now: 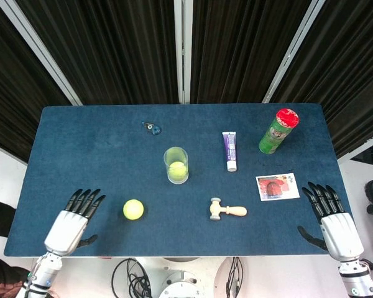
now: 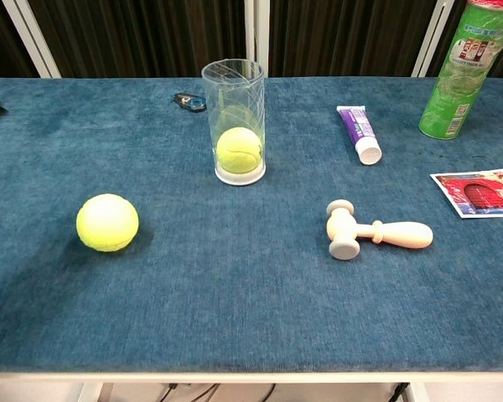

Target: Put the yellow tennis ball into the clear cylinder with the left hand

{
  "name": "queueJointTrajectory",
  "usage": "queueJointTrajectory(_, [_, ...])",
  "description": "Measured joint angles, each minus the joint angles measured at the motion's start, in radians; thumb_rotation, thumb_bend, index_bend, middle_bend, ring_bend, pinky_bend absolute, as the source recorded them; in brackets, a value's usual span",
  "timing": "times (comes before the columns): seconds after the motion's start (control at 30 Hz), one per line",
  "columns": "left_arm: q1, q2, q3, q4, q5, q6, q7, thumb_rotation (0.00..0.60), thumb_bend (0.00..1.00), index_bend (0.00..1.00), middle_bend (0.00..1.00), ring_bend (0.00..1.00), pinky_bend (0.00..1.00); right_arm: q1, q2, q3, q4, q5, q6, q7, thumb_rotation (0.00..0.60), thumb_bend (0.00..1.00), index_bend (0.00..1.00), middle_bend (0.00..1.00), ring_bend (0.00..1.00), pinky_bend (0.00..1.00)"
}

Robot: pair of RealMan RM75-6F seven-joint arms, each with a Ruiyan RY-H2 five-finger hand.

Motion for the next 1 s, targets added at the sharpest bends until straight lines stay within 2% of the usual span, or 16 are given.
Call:
queueJointTrajectory(0.13, [-0.056,-0.052,-0.022,0.001,-0.055,-0.099,0.037,0.6,0.09,0.07,0.0,0.0,0.03,-0.001,0.006,0.001,0.001,0.005,0.003,0.014,0.6,0.16,0.0,0.0,0.0,0.0])
queueJointTrajectory(0.27, [-0.112,-0.119,-0.047,0.015,-0.114,-0.176,0.079,0.6,0.1,0.07,0.0,0.0,0.1,-0.005,0.019,-0.003,-0.006,0.002,0.009,0.025,0.6,0.17,0.0,0.0,0.0,0.0])
queueJointTrajectory(0.53, [-0.18,-0.208,-0.083,0.073,-0.198,-0.254,0.117,0.6,0.18,0.07,0.0,0.0,0.14,-0.011,0.033,-0.006,-0.01,-0.006,0.022,0.049,0.6,0.17,0.0,0.0,0.0,0.0])
queueJointTrajectory(0.73, [-0.233,-0.26,-0.107,0.143,-0.296,-0.328,0.108,0.6,0.26,0.09,0.04,0.01,0.27,-0.01,0.039,-0.003,-0.011,0.002,0.02,0.058,0.6,0.18,0.0,0.0,0.0,0.0])
queueJointTrajectory(0.87, [-0.258,-0.293,-0.108,0.188,-0.32,-0.339,0.1,0.6,0.28,0.15,0.11,0.11,0.39,-0.012,0.042,-0.001,-0.01,0.005,0.025,0.068,0.6,0.18,0.0,0.0,0.0,0.0])
queueJointTrajectory(1.0, [-0.261,-0.312,-0.104,0.218,-0.298,-0.31,0.071,0.6,0.28,0.3,0.27,0.28,0.55,-0.011,0.043,-0.001,-0.01,0.004,0.022,0.065,0.6,0.18,0.0,0.0,0.0,0.0])
